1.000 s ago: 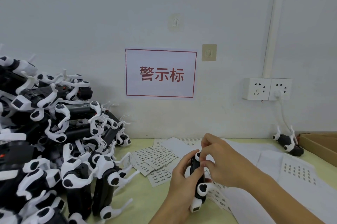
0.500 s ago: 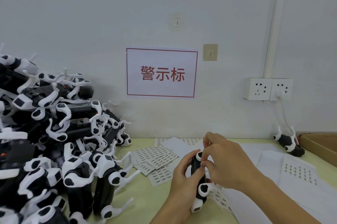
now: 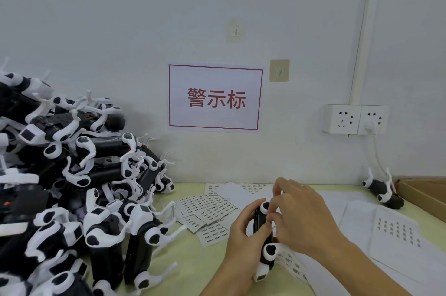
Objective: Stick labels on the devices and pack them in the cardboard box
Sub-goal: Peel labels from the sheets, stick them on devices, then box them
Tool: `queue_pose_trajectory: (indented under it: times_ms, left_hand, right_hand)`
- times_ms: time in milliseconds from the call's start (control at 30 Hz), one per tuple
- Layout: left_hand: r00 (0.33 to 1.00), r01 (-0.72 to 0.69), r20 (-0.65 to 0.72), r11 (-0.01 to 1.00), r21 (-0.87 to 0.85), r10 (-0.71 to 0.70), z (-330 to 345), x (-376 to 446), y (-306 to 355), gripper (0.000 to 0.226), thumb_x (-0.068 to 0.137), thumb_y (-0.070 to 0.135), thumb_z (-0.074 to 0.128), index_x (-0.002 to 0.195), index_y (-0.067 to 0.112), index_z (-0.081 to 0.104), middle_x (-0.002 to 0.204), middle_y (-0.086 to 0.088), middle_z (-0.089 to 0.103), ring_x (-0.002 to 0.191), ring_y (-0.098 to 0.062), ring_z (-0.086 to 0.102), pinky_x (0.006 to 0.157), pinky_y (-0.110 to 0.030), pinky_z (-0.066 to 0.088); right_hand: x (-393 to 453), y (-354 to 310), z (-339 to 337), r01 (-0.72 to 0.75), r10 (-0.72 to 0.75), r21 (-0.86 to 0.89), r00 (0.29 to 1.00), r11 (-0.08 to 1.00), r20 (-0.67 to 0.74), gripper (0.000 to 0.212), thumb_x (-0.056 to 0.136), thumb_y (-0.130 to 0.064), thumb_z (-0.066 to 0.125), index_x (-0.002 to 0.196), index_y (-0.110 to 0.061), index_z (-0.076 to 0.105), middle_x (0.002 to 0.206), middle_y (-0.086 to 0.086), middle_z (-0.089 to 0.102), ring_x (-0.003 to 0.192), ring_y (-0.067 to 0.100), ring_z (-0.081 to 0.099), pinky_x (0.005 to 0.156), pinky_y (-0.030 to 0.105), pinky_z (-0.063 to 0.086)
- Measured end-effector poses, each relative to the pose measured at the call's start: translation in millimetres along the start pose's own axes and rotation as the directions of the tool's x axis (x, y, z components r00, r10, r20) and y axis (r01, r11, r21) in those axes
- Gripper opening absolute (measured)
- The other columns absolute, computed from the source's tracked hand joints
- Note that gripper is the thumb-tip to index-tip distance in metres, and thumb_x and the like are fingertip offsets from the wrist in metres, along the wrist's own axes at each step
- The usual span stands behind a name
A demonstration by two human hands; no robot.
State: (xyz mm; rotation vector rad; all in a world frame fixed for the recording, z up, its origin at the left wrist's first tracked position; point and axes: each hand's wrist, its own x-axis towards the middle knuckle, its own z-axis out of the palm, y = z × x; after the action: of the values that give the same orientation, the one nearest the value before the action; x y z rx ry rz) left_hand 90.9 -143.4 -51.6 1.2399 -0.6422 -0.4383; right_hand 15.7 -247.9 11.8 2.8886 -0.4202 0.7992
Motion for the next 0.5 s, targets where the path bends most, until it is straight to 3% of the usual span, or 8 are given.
queue_pose_trajectory:
  times_ms: [333, 433, 500]
  left_hand:
    - [1.000, 0.018, -0.001, 1.000, -0.015, -0.018, 0.5, -0.9, 2.2, 0.041, 0.092, -0.003, 0.062, 0.116, 0.029, 0.071, 0.105, 0.017, 0.074, 0.096, 0.010, 0.066, 0.074, -0.014, 0.054]
    - [0.999, 0.028, -0.015, 0.999, -0.028, -0.028, 0.5, -0.9, 2.8, 0.041, 0.092, -0.003, 0.063, 0.114, 0.031, 0.071, 0.103, 0.019, 0.074, 0.095, 0.012, 0.065, 0.073, -0.013, 0.053]
    - [0.999, 0.033, -0.015, 0.999, -0.030, -0.034, 0.9, -1.9, 3.7, 0.042, 0.092, -0.003, 0.062, 0.112, 0.033, 0.072, 0.103, 0.019, 0.074, 0.095, 0.011, 0.065, 0.075, -0.015, 0.054]
  right_hand:
    - [-0.2, -3.0, 1.4, -0.006, 0.006, -0.038, 1.000, 0.999, 0.013, 0.017, 0.085, -0.032, 0.058, 0.085, -0.030, 0.075, 0.100, -0.013, 0.051, 0.091, 0.012, 0.051, 0.079, 0.027, 0.038]
    - [-0.7, -5.9, 0.0, -0.008, 0.008, -0.076, 1.000, 0.997, -0.004, 0.008, 0.079, -0.029, 0.067, 0.075, -0.028, 0.074, 0.093, -0.011, 0.054, 0.083, 0.013, 0.054, 0.073, 0.028, 0.042]
    - [-1.0, -6.9, -1.3, 0.000, 0.001, -0.093, 1.000, 0.996, 0.014, 0.009, 0.081, -0.030, 0.064, 0.080, -0.028, 0.073, 0.096, -0.011, 0.054, 0.086, 0.013, 0.054, 0.074, 0.027, 0.040]
